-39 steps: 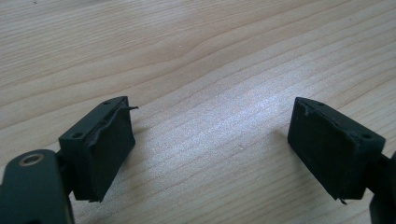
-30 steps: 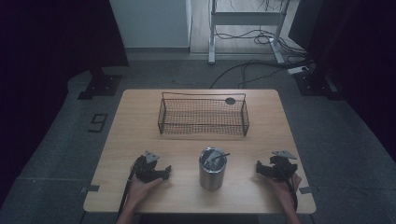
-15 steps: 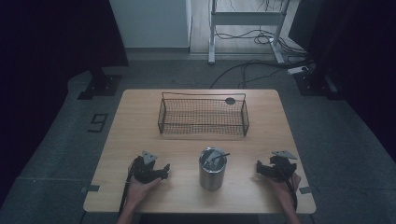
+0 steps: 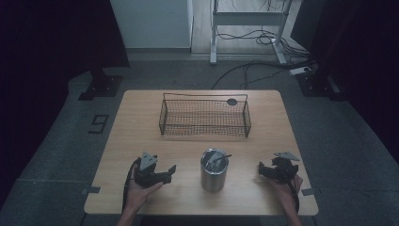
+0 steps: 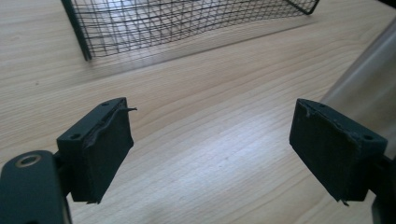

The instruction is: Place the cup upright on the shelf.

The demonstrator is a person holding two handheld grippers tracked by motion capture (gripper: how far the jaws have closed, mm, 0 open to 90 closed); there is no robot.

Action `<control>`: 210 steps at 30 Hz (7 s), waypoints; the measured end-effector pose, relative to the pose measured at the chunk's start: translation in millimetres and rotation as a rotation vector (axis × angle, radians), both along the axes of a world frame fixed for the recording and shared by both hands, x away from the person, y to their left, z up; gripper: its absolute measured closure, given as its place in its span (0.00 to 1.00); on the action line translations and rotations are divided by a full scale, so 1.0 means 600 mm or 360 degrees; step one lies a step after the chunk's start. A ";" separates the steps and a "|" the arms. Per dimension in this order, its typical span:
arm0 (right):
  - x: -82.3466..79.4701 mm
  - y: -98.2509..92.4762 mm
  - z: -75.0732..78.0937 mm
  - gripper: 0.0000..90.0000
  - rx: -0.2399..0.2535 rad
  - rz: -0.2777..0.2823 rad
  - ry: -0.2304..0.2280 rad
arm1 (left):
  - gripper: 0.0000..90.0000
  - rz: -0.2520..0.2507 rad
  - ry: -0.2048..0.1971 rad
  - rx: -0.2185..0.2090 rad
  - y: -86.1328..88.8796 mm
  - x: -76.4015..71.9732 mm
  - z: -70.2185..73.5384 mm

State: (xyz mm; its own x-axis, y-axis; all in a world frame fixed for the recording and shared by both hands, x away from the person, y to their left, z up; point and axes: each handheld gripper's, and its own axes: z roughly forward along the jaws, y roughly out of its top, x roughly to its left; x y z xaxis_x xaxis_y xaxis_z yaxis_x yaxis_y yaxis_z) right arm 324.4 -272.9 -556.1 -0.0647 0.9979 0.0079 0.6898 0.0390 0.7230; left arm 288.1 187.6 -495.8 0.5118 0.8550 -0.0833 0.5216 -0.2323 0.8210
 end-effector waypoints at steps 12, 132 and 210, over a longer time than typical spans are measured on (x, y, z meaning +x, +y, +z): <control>0.000 0.000 0.000 0.06 0.0005 -0.0002 -0.0005 | 0.14 -0.0116 -0.0010 -0.0033 -0.030 -0.021 0.016; -0.002 -0.004 0.001 0.14 0.0004 -0.0043 -0.0035 | 0.04 -0.0408 -0.0141 -0.0189 -0.201 0.012 0.096; -0.002 -0.004 0.001 0.15 0.0003 -0.0040 -0.0038 | 0.04 -0.0184 -0.0200 -0.0191 -0.222 0.175 0.198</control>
